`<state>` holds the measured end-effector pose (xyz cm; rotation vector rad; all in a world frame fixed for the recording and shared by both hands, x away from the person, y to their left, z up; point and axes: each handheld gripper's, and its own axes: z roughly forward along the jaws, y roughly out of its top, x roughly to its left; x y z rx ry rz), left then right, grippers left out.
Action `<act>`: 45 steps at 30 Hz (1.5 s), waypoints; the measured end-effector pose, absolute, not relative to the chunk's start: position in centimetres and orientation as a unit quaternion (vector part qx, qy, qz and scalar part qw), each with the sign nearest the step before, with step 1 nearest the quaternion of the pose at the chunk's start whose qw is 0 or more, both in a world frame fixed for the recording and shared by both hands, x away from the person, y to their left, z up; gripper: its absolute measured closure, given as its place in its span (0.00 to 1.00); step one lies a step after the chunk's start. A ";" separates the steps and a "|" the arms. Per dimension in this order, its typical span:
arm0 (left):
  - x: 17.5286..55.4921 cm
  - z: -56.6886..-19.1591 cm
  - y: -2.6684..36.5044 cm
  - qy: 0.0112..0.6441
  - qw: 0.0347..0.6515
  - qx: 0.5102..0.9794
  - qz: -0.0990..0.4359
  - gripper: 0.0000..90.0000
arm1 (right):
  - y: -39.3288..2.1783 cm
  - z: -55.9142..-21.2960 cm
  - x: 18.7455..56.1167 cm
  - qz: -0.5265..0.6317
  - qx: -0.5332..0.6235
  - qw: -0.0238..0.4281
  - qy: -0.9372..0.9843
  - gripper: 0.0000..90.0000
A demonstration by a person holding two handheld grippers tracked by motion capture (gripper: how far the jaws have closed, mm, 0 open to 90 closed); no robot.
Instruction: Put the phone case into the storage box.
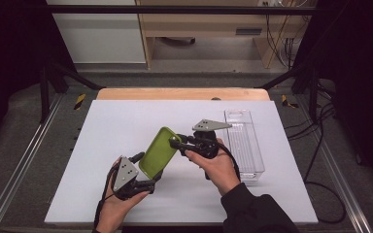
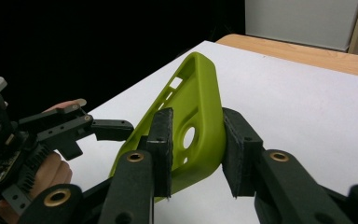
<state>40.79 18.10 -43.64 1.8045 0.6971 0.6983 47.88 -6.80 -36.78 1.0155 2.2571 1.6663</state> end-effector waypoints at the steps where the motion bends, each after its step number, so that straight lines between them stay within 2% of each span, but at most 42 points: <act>1: 40.8 -43.7 18.1 0.290 0.516 0.752 0.291 0.18 | -6.7 -36.8 47.8 0.558 0.340 0.080 0.753 0.76; 17: 41.0 -44.0 18.4 0.297 0.516 0.749 0.290 0.18 | -5.5 -35.5 46.8 0.578 0.313 0.072 0.751 0.84; 35: 41.1 -44.0 18.9 0.309 0.530 0.735 0.289 0.18 | -4.3 -34.7 46.2 0.581 0.279 0.083 0.760 0.86; 37: 41.1 -44.0 19.3 0.313 0.541 0.723 0.293 0.32 | -4.3 -34.7 46.2 0.579 0.278 0.084 0.762 0.86; 45: 41.5 -44.2 20.3 0.329 0.555 0.711 0.279 0.22 | -4.1 -34.8 46.3 0.574 0.269 0.088 0.768 0.86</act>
